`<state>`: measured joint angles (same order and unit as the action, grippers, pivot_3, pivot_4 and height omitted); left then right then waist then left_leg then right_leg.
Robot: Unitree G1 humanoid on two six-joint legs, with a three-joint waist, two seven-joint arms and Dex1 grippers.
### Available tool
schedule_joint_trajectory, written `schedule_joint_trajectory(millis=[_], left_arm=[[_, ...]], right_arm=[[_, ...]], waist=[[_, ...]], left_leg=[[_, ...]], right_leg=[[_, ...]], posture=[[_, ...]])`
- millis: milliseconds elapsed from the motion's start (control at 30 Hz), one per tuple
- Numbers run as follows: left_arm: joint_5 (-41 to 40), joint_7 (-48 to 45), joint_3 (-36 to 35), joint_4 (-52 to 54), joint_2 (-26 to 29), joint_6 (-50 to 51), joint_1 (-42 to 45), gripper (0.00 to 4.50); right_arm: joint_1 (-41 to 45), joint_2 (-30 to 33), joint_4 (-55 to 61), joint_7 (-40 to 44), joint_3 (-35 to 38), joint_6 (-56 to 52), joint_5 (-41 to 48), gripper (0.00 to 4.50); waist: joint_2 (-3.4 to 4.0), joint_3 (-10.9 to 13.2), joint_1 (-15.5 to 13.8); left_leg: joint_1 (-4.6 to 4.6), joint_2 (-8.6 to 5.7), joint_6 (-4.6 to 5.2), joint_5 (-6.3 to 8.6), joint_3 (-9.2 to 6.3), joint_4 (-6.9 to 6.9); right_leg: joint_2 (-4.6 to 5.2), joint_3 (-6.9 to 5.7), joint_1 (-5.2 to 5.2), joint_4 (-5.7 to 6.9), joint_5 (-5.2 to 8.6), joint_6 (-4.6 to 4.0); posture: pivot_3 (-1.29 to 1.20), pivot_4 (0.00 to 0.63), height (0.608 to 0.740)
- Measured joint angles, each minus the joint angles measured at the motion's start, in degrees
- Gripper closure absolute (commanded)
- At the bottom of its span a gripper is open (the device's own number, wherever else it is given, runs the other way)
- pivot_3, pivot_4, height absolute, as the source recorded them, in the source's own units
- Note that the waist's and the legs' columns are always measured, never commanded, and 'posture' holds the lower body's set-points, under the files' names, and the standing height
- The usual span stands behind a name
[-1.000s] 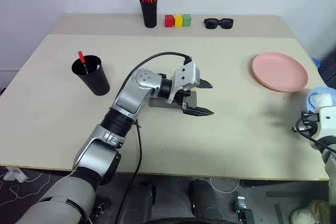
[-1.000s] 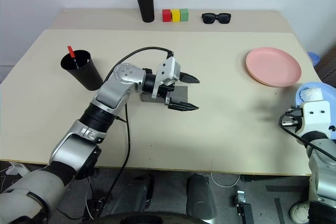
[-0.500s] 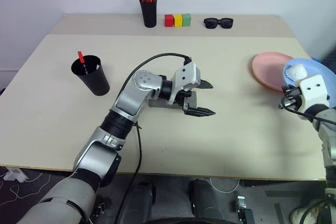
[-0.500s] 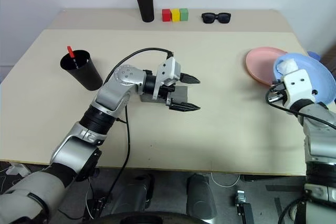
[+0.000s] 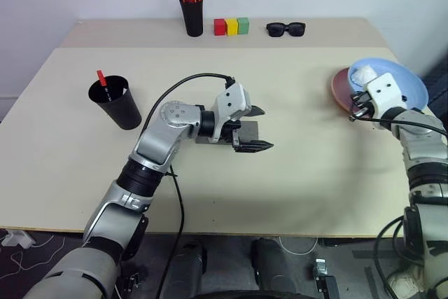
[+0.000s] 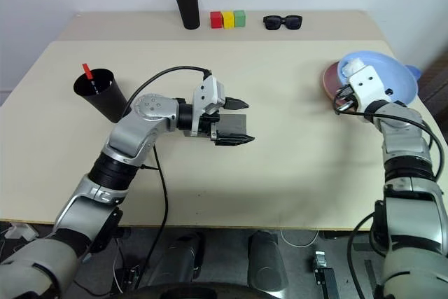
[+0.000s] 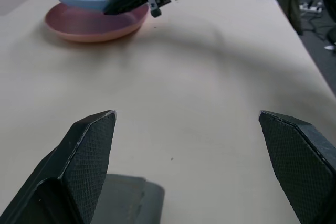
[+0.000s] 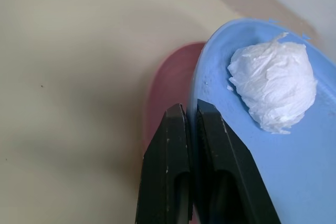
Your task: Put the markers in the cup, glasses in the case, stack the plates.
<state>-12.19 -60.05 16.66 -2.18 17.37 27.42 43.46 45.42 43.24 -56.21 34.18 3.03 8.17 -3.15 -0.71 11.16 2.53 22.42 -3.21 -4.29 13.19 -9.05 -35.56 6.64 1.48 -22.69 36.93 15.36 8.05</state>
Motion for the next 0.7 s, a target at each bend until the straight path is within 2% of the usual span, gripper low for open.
schedule_joint_trajectory(millis=[100, 167, 233, 533, 700], left_arm=[[-0.6, 0.8, 0.0, 0.9, 0.4, 1.2, -0.6, 0.00], [-0.9, 1.6, 0.0, 1.9, 0.8, 2.1, -0.7, 0.00], [-1.0, 1.8, -0.1, 2.3, 1.2, 2.4, -0.7, 0.00], [-1.1, 4.0, -0.4, 2.3, 1.4, 2.5, -1.0, 0.00], [-1.9, 8.4, -3.9, 2.3, 0.1, 1.9, -2.1, 0.00]], right_arm=[[2.5, -0.9, -4.5, 0.0, -0.9, 1.8, -0.9, 2.12], [3.5, -1.5, -7.1, -0.2, -1.5, 3.1, -1.4, 0.92], [3.8, -1.8, -8.5, -0.6, -1.8, 3.7, -1.8, 0.03], [3.9, -1.7, -6.0, -1.2, 1.3, 5.2, 1.2, 0.03], [-5.2, -1.2, 10.2, -1.1, 7.6, 1.2, 7.6, 0.03]], waist=[[0.00, 0.0, 0.0], [0.00, 0.0, 0.0], [0.01, 0.0, 0.0], [0.01, 0.0, 0.0], [0.01, 0.0, -0.2]], left_leg=[[0.00, 0.00, 0.00, 0.00, 0.00, 0.00], [0.00, 0.00, 0.00, 0.00, 0.00, 0.00], [0.00, 0.00, 0.00, 0.00, 0.00, 0.00], [0.00, 0.00, 0.00, 0.00, 0.00, 0.00], [0.01, 0.00, 0.00, 0.00, -0.04, -0.01]], right_leg=[[0.00, 0.00, 0.00, 0.01, 0.00, 0.00], [0.00, 0.00, 0.00, 0.01, 0.00, 0.00], [0.00, 0.00, 0.00, 0.01, 0.00, 0.00], [0.00, 0.00, -0.01, 0.01, 0.00, 0.00], [0.00, 0.00, 0.00, 0.02, 0.00, 0.00]], posture=[[0.00, 0.150, 0.740], [0.00, 0.150, 0.740], [0.00, 0.150, 0.740], [0.00, 0.150, 0.740], [0.00, 0.150, 0.740]])
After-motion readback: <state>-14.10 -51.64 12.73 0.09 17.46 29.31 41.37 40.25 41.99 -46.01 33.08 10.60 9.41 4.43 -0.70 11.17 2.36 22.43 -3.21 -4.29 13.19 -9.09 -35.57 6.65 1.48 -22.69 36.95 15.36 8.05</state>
